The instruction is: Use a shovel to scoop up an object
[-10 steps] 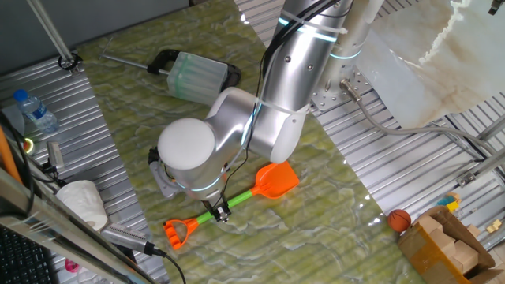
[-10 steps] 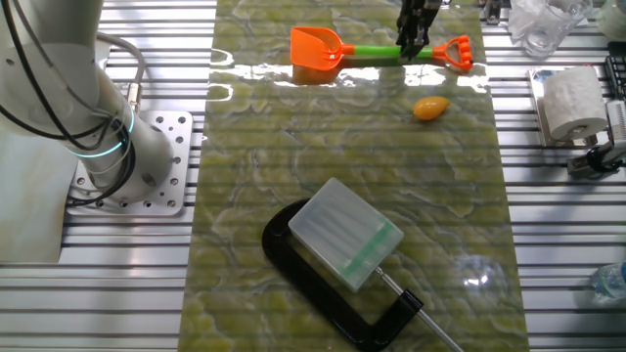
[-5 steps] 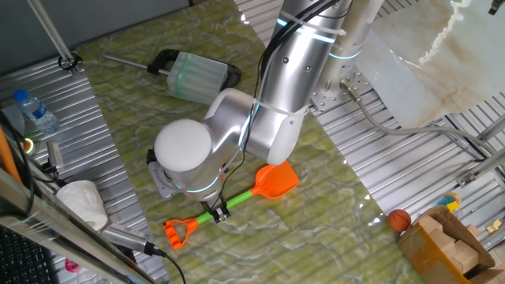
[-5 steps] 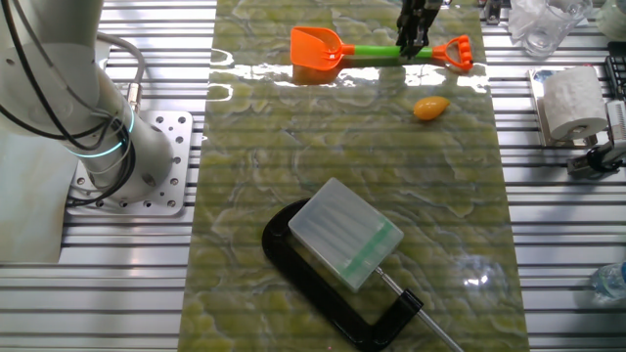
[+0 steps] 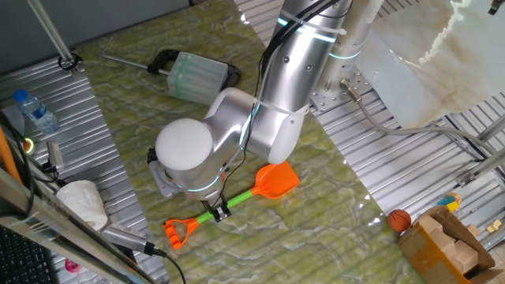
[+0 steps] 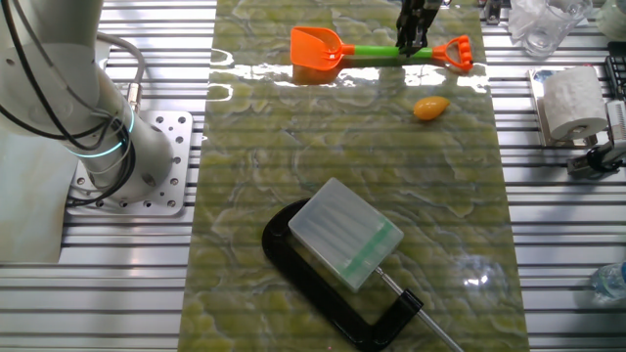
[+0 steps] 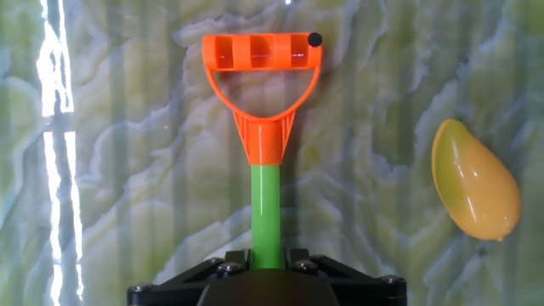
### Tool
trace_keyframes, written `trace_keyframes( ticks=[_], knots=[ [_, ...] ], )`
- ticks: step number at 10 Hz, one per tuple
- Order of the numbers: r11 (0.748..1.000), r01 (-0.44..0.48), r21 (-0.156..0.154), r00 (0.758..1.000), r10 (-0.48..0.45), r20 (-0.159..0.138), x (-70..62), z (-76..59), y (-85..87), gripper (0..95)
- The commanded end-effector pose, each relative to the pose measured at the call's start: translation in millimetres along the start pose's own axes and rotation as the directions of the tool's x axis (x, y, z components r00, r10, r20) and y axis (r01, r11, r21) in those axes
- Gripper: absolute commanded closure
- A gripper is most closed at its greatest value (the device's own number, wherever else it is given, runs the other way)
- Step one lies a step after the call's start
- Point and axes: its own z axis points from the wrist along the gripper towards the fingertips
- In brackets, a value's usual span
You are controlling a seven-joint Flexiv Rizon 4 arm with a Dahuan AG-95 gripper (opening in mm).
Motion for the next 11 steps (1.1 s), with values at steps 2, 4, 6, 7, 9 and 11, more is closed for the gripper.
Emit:
trace_keyframes(
  ticks=[2, 4, 6, 7, 9, 11],
  knots=[
    [1.0, -0.014, 0.0, 1.0, 0.014, 0.006, -0.3, 0.4, 0.0, 95.0],
    [1.0, -0.016, 0.0, 1.0, 0.016, 0.006, -0.3, 0.4, 0.0, 95.0],
    [1.0, -0.003, 0.0, 1.0, 0.003, 0.011, -0.4, 0.3, 0.0, 95.0],
    [1.0, 0.009, 0.002, 1.0, -0.009, 0.021, -0.7, -0.7, 0.0, 95.0],
    [0.999, 0.042, 0.002, 0.999, -0.042, 0.034, -3.5, -14.8, 0.1, 95.0],
    [0.994, 0.109, 0.005, 0.992, -0.109, 0.057, -6.1, -42.0, 1.9, 95.0]
  ],
)
